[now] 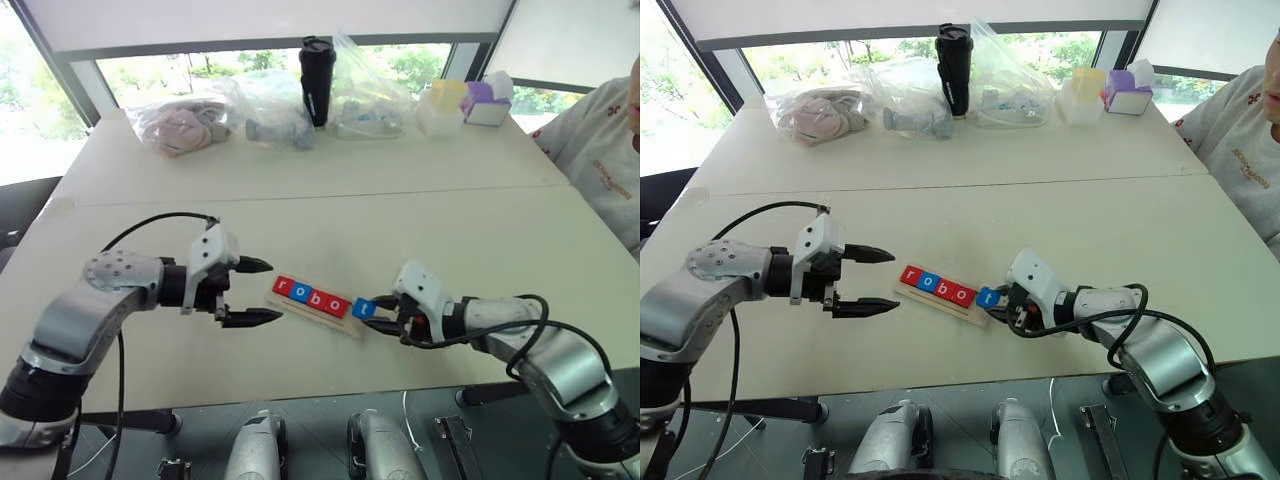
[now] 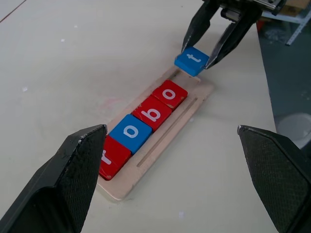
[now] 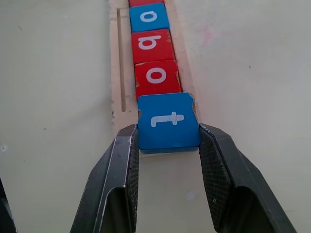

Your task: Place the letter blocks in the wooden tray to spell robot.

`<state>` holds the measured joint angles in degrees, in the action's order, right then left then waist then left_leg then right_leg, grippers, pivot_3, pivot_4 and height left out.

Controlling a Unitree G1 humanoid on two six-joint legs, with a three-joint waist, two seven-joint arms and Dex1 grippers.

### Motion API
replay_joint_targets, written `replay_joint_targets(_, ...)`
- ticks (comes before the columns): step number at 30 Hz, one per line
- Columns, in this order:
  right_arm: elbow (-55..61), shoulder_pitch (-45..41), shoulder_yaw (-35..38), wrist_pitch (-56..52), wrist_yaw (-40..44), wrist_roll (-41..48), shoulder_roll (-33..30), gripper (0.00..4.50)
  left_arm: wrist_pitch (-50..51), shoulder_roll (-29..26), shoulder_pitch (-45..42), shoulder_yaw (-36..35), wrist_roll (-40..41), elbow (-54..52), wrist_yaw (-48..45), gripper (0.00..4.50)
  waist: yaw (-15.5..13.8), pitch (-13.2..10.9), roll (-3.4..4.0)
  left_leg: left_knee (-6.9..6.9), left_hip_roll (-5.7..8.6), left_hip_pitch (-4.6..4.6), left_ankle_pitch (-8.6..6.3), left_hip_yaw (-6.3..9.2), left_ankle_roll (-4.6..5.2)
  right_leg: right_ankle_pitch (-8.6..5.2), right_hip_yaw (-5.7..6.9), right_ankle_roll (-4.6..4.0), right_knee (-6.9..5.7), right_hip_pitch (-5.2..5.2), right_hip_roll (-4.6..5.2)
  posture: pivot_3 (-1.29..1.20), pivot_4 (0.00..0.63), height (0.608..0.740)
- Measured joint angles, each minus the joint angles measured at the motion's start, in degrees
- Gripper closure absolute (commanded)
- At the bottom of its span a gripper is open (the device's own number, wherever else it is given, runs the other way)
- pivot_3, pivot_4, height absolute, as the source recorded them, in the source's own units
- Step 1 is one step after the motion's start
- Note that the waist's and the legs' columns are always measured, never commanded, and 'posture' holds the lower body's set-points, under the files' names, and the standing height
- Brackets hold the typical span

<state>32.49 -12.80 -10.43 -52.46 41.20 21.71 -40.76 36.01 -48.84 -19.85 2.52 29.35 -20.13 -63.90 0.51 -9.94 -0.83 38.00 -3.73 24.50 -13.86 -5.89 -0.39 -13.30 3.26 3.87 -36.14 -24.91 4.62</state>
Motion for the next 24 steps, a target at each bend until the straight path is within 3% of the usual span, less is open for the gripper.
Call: replay_joint_targets(24, -4.2, -2.5, -4.6, 2.8, -1.0, -2.7, 1.5, 3.33, 0.2, 0.6, 0.0, 0.0, 0.1, -0.3, 1.7, 0.00, 0.1, 0.0, 0.00, 0.00, 0.00, 0.01, 0.00, -0.05, 0.00, 0.00, 0.00, 0.00, -0.01, -0.01, -0.02, 0.00, 0.150, 0.740)
